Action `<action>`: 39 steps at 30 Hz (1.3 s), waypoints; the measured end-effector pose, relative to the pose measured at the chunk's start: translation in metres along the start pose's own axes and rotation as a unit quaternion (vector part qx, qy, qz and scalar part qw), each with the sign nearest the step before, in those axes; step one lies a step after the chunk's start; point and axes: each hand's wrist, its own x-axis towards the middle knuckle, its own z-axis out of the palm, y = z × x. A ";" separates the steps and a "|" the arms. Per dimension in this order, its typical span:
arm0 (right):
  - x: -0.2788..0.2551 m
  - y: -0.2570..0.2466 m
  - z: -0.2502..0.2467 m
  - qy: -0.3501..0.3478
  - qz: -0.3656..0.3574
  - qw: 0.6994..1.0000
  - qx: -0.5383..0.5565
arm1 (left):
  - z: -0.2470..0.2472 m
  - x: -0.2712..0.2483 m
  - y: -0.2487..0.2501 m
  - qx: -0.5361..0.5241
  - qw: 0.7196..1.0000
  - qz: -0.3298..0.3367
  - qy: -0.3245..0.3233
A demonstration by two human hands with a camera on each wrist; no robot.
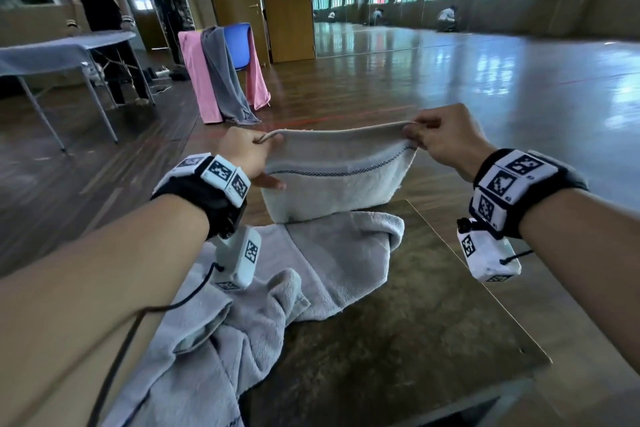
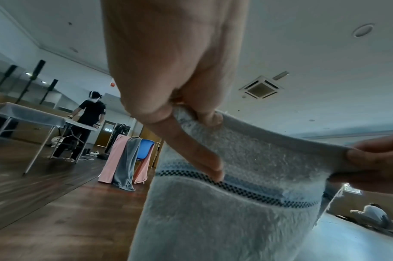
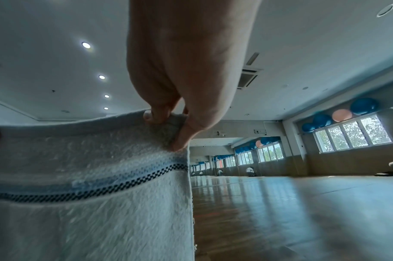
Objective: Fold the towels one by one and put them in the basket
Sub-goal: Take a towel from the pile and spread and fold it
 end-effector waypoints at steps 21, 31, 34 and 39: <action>-0.147 0.028 -0.023 -0.133 -0.004 0.983 -0.126 | 0.003 -0.120 -0.080 0.262 0.963 0.054 -0.036; -0.162 -0.028 -0.075 -0.190 -0.027 0.981 -0.034 | -0.053 -0.150 -0.044 0.178 0.982 0.053 0.018; -0.164 -0.043 -0.085 -0.216 -0.013 0.976 -0.018 | -0.061 -0.158 -0.037 0.169 0.984 0.058 0.013; -0.179 -0.053 -0.094 -0.204 -0.005 0.979 0.020 | -0.067 -0.175 -0.031 0.105 0.993 0.060 -0.017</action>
